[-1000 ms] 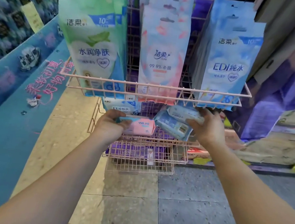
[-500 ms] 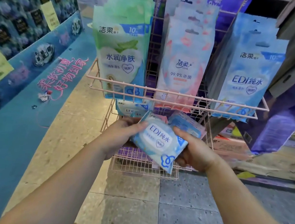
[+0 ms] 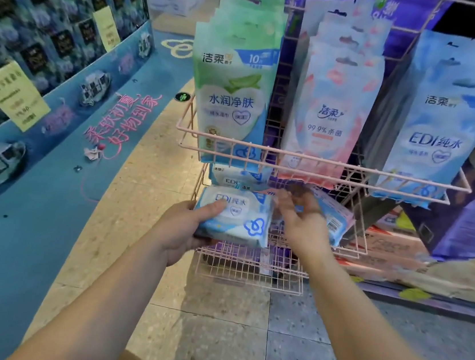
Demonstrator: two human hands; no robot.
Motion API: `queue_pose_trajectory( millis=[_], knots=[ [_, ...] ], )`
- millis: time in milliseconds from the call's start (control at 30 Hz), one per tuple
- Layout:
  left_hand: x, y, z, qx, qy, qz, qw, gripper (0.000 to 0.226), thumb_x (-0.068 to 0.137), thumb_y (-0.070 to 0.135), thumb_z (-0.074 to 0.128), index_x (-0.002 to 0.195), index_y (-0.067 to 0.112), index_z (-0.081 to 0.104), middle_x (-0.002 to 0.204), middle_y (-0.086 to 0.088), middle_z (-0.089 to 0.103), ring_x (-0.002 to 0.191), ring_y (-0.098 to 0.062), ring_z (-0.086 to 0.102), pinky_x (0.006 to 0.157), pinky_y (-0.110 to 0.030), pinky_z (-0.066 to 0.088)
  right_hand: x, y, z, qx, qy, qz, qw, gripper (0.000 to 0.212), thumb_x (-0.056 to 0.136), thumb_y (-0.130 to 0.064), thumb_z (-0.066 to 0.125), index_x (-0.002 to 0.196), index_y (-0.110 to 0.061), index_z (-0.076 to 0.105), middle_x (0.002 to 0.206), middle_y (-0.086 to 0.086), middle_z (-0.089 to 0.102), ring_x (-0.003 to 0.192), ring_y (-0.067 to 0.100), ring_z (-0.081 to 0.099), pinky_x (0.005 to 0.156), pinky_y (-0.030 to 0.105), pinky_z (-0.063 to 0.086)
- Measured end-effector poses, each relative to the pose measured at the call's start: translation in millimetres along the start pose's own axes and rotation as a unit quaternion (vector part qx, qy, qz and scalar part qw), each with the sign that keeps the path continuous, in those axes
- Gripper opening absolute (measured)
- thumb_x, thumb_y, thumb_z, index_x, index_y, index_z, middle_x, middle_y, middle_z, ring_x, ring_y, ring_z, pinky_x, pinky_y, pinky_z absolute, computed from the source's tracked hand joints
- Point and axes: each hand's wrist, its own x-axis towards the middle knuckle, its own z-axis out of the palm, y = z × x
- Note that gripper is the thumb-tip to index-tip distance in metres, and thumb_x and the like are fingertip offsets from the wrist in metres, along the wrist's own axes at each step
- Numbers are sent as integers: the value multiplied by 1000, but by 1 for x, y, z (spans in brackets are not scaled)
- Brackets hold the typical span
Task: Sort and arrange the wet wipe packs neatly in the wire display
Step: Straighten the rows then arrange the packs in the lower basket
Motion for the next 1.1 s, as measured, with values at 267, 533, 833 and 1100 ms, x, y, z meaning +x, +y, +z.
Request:
queue_pose_trajectory(
  millis=[267,533,833,1100],
  knots=[
    [7,19,-15,4,99,49,994,24,81,30,73,90,13,58,89,-7,67,78,-21,65,75,-36,56,43,9,11,-208,-124,-8,970,67,72,-36,78,129,-38,43,119,-13,54,114,20,56,89,28,49],
    [19,23,9,50,149,136,978,36,83,27,72,111,21,50,95,2,63,71,-7,60,51,-17,46,15,33,-58,-2,71,5,997,48,74,-28,78,114,-12,59,103,5,64,81,19,65,69,27,55],
    [52,-11,38,557,293,150,762,59,80,56,58,124,17,52,124,-7,57,117,-31,52,96,-44,34,-1,37,-81,-82,83,-9,993,61,73,-32,79,126,-13,56,109,4,52,92,19,55,77,24,39],
    [46,-14,21,558,241,212,765,42,84,42,60,122,24,62,132,-4,57,121,-27,51,100,-38,35,-5,23,-73,-80,42,-25,996,58,71,-33,80,122,-18,58,110,2,57,93,18,56,76,25,45]
  ],
)
